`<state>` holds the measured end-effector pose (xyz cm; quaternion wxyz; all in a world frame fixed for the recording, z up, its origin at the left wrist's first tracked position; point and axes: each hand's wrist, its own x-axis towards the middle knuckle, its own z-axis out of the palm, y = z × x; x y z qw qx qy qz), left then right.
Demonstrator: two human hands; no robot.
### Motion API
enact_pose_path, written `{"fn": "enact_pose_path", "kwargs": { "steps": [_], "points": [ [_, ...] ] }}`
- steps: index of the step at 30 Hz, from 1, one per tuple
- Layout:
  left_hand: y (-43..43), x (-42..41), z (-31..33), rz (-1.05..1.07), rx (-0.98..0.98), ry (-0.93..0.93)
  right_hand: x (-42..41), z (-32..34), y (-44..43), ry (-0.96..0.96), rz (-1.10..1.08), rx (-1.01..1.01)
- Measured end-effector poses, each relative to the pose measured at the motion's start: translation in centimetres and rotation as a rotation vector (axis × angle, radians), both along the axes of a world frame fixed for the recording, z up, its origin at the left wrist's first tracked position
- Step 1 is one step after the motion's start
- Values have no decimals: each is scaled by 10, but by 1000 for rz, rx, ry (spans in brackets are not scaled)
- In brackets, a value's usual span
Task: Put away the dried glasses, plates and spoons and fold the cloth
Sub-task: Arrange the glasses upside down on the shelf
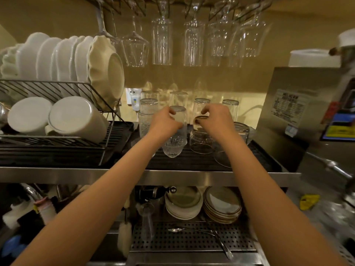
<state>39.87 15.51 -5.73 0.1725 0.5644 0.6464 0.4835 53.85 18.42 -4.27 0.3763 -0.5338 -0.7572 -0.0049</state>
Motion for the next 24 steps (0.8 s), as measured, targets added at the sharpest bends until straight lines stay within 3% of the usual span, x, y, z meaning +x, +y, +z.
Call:
{"fn": "enact_pose_path", "kwargs": {
  "steps": [5,17,24],
  "points": [
    [12,35,-1,-77,-1,-25,42,0,3,-47,-61,-33],
    [53,73,-21,-97,-56,93,92,-25,22,15,96,-321],
    [67,69,-27,-75,-13,156,95,-26,24,193,78,-230]
  ]
}}
